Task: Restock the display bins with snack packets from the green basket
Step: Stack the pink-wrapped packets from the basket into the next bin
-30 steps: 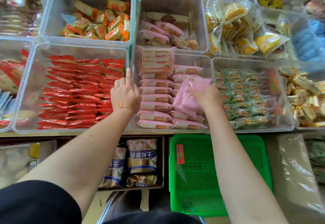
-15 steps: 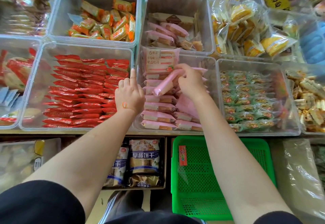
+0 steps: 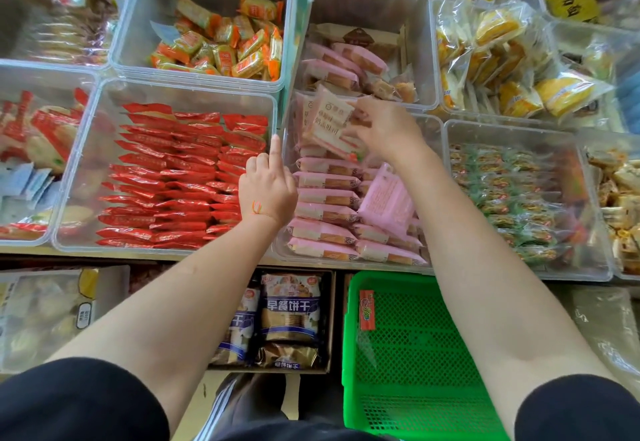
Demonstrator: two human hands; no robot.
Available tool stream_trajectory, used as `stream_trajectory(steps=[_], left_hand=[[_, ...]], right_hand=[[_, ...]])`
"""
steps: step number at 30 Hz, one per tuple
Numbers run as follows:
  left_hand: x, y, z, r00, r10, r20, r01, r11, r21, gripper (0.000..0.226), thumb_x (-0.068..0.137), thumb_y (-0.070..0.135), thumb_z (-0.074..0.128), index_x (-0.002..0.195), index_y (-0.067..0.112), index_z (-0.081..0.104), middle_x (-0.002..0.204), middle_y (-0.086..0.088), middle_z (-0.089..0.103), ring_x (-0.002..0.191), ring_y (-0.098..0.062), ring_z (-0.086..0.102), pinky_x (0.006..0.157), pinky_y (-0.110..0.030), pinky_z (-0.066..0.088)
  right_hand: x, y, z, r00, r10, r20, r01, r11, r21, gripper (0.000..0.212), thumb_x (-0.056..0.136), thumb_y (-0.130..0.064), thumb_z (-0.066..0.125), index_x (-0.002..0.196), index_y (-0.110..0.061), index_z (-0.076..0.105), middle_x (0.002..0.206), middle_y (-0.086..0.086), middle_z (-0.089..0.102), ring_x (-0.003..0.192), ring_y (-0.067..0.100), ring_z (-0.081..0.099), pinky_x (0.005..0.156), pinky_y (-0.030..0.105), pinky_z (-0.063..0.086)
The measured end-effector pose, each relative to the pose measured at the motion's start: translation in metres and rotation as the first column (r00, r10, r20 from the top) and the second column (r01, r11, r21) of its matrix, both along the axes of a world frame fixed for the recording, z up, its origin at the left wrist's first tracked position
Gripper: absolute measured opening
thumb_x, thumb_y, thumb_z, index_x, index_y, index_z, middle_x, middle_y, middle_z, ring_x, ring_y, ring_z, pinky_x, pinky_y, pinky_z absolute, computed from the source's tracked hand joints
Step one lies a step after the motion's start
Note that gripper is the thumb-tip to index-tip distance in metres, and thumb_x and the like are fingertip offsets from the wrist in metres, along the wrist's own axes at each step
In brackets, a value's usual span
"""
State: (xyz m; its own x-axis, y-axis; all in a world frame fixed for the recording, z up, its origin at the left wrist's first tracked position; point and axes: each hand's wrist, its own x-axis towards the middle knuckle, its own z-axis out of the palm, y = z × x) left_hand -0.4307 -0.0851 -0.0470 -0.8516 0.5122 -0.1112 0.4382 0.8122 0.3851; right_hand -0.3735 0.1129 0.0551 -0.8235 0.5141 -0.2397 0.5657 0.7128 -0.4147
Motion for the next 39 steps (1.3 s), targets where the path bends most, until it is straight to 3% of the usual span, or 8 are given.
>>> stream_trajectory(steps=[9, 15, 19, 21, 23, 26, 32, 39], left_hand=[[0.000, 0.000, -0.002, 1.000, 0.003, 0.003, -0.003, 1.000, 0.001, 0.059, 0.101, 0.028, 0.030, 0.157, 0.016, 0.016, 0.127, -0.014, 0.054, 0.114, -0.033, 0.046, 0.087, -0.046, 0.043], [-0.001, 0.000, -0.003, 1.000, 0.002, 0.004, -0.002, 1.000, 0.008, 0.059, 0.101, 0.028, 0.030, 0.157, 0.016, 0.016, 0.126, -0.014, 0.054, 0.112, -0.032, 0.046, 0.087, -0.045, 0.042], [0.000, 0.000, -0.003, 1.000, 0.003, 0.001, -0.003, 1.000, 0.004, 0.059, 0.101, 0.028, 0.029, 0.157, 0.016, 0.015, 0.125, -0.014, 0.054, 0.112, -0.032, 0.046, 0.087, -0.045, 0.042], [0.000, 0.000, -0.002, 1.000, 0.004, 0.000, -0.004, 1.000, 0.000, 0.059, 0.101, 0.028, 0.029, 0.157, 0.016, 0.015, 0.126, -0.014, 0.054, 0.112, -0.032, 0.046, 0.087, -0.045, 0.042], [0.000, 0.000, -0.002, 1.000, 0.006, 0.005, -0.006, 1.000, 0.001, 0.059, 0.101, 0.028, 0.029, 0.157, 0.016, 0.015, 0.127, -0.014, 0.054, 0.113, -0.032, 0.046, 0.087, -0.045, 0.042], [0.001, 0.001, -0.003, 1.000, 0.012, -0.004, -0.012, 1.000, 0.002, 0.059, 0.101, 0.027, 0.031, 0.157, 0.016, 0.016, 0.126, -0.014, 0.054, 0.114, -0.033, 0.046, 0.087, -0.046, 0.042], [-0.001, 0.000, -0.003, 1.000, 0.014, -0.006, -0.014, 1.000, -0.004, 0.059, 0.101, 0.028, 0.030, 0.157, 0.016, 0.015, 0.126, -0.013, 0.054, 0.114, -0.031, 0.046, 0.087, -0.044, 0.042], [-0.001, 0.000, -0.003, 1.000, 0.014, -0.001, -0.014, 1.000, 0.005, 0.060, 0.100, 0.027, 0.031, 0.157, 0.016, 0.015, 0.122, -0.013, 0.055, 0.110, -0.031, 0.047, 0.085, -0.044, 0.042]], right_hand=[[-0.009, -0.011, -0.020, 0.999, 0.038, -0.038, -0.029, 0.977, 0.212, 0.044, 0.091, -0.033, 0.065, 0.130, -0.018, 0.054, 0.131, 0.012, 0.048, 0.123, 0.031, 0.045, 0.098, 0.044, 0.044], [-0.004, -0.012, -0.030, 0.991, -0.134, -0.014, 0.134, 0.989, 0.054, 0.053, 0.091, -0.025, 0.068, 0.139, -0.018, 0.046, 0.134, 0.010, 0.043, 0.115, 0.028, 0.054, 0.080, 0.031, 0.039], [-0.007, -0.016, -0.035, 0.978, -0.190, -0.086, 0.185, 0.981, -0.060, 0.053, 0.091, -0.027, 0.069, 0.139, -0.019, 0.049, 0.127, 0.009, 0.048, 0.107, 0.026, 0.059, 0.086, 0.030, 0.044], [-0.008, -0.015, -0.034, 0.986, -0.164, -0.015, 0.164, 0.986, 0.004, 0.057, 0.091, -0.035, 0.068, 0.140, -0.018, 0.046, 0.131, 0.011, 0.048, 0.111, 0.030, 0.058, 0.086, 0.035, 0.045], [-0.011, -0.016, -0.032, 0.979, -0.151, 0.135, 0.111, 0.958, 0.266, 0.077, 0.086, -0.048, 0.071, 0.146, -0.014, 0.036, 0.140, 0.016, 0.043, 0.119, 0.037, 0.054, 0.091, 0.043, 0.046], [-0.023, -0.022, -0.025, 0.984, -0.082, 0.161, -0.019, 0.842, 0.539, 0.103, 0.073, -0.061, 0.075, 0.148, -0.010, 0.026, 0.148, 0.022, 0.035, 0.133, 0.041, 0.040, 0.105, 0.051, 0.038], [-0.055, -0.033, -0.048, 0.962, 0.197, 0.189, -0.261, 0.866, 0.427, 0.110, 0.076, -0.071, 0.064, 0.155, -0.012, 0.016, 0.162, 0.015, 0.017, 0.151, 0.033, 0.011, 0.120, 0.055, 0.008], [-0.056, -0.022, -0.070, 0.970, 0.154, 0.189, -0.224, 0.865, 0.448, 0.096, 0.083, -0.067, 0.060, 0.154, -0.015, 0.020, 0.156, 0.016, 0.033, 0.146, 0.038, 0.025, 0.119, 0.059, 0.012]])
